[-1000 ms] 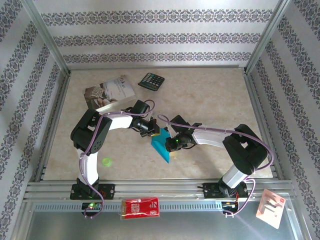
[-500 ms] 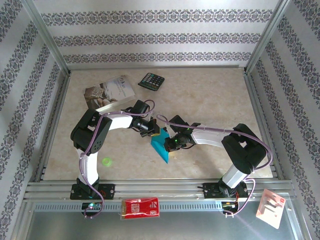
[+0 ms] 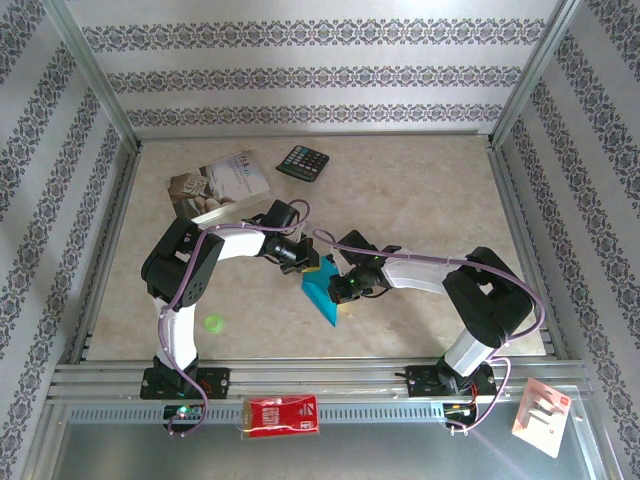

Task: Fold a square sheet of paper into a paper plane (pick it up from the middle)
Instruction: Third fold the triangle at the center of the table.

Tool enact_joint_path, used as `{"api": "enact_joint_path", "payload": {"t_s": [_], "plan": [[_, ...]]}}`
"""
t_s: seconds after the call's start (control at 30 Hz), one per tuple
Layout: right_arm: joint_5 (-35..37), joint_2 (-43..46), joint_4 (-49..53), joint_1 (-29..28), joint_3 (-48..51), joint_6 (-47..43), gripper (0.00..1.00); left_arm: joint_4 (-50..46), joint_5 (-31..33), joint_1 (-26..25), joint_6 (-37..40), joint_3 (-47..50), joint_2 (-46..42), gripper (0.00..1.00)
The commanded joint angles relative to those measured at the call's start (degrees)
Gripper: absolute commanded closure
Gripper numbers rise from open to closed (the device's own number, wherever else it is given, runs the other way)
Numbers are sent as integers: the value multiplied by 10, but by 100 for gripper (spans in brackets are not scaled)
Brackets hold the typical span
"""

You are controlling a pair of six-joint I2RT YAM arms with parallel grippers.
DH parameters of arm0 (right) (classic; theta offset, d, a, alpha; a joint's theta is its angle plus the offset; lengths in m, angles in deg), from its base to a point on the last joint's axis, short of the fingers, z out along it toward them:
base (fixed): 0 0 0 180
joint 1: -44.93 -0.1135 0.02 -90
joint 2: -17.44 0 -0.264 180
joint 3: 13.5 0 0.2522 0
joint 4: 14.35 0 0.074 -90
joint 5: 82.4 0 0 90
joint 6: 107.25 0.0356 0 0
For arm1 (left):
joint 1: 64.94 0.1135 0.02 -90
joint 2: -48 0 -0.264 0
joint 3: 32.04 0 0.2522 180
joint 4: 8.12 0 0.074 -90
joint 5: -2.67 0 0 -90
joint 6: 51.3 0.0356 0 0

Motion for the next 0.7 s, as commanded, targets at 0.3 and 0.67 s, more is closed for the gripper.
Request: {"api": "enact_joint_path", "payload": {"t_s": [0.3,0.67], "plan": [[26,-18,20,-4,28,3,100,-46,13,1,9,1,15,97],[31,-15,19,-4,44,10,100,-89,21,21,16,-56,-19,80]]}}
